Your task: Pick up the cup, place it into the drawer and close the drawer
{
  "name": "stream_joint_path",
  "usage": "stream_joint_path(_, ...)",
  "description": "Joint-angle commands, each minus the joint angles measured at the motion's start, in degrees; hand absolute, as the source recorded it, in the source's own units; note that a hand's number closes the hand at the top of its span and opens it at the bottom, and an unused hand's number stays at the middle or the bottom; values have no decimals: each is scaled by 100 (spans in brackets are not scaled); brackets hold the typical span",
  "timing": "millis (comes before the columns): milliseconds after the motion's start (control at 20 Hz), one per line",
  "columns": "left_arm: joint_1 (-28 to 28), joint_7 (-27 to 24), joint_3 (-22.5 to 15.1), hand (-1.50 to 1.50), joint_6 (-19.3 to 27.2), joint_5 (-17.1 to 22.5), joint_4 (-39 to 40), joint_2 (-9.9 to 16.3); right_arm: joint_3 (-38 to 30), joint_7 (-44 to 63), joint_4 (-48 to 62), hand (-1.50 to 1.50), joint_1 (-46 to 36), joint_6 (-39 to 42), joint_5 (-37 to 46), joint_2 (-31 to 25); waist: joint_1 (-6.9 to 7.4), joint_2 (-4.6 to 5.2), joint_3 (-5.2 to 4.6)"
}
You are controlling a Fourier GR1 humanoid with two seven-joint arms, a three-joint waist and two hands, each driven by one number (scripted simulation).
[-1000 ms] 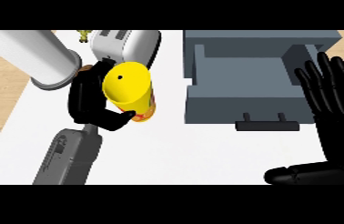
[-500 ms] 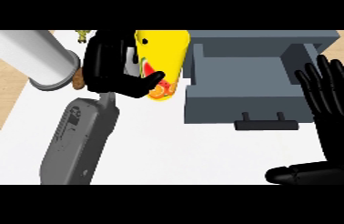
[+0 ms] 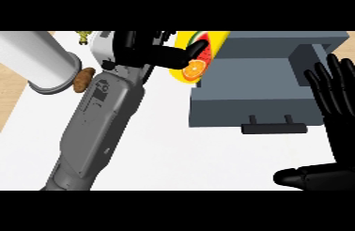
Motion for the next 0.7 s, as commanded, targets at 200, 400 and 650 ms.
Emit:
stream_joint_path(200, -859, 0, -309, 150, 389, 79, 1081, -64, 134, -205, 138, -150, 89, -74, 272, 130, -6, 2, 0)
stream_joint_path(400, -1322, -150, -262, 150, 537, 459, 1812, -65, -343, -97, -89, -150, 319, 367, -442, -229, -66, 8, 1)
stream_joint_path(650, -1748, -598, -910, 150, 1042, 983, 2693, -65, -91, -70, 81, -150, -83, 125, -95, -94, -140, 25, 1)
